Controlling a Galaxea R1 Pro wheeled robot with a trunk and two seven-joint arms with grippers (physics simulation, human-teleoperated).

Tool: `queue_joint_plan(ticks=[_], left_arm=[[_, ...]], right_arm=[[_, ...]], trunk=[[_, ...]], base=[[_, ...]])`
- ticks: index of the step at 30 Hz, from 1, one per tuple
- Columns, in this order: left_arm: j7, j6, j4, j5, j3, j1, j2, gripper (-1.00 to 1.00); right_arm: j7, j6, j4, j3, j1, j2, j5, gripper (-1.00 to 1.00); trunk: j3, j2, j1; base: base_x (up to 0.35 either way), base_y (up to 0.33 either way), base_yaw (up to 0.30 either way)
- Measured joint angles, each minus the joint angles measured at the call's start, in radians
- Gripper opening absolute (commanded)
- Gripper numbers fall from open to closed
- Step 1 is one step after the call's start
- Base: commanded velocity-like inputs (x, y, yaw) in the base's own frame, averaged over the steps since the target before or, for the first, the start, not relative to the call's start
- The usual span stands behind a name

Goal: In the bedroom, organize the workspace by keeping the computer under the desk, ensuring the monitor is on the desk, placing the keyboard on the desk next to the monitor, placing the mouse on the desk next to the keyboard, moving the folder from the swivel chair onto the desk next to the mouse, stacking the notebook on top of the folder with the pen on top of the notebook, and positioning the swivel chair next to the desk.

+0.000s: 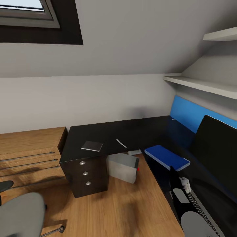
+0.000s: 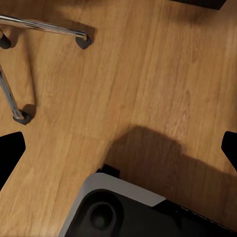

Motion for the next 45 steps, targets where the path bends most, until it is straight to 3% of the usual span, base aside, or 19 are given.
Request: queue_joint_plan(ticks=[45], left_arm=[[0.000, 0.001, 0.000, -0.002, 0.000, 0.000, -0.006, 1.00]], right_arm=[[-0.019, -0.002, 0.001, 0.001, 0.000, -0.001, 0.004, -1.00]], trunk=[[0.000, 0.000, 0.000]], base=[[0.017, 0.045, 0.000]])
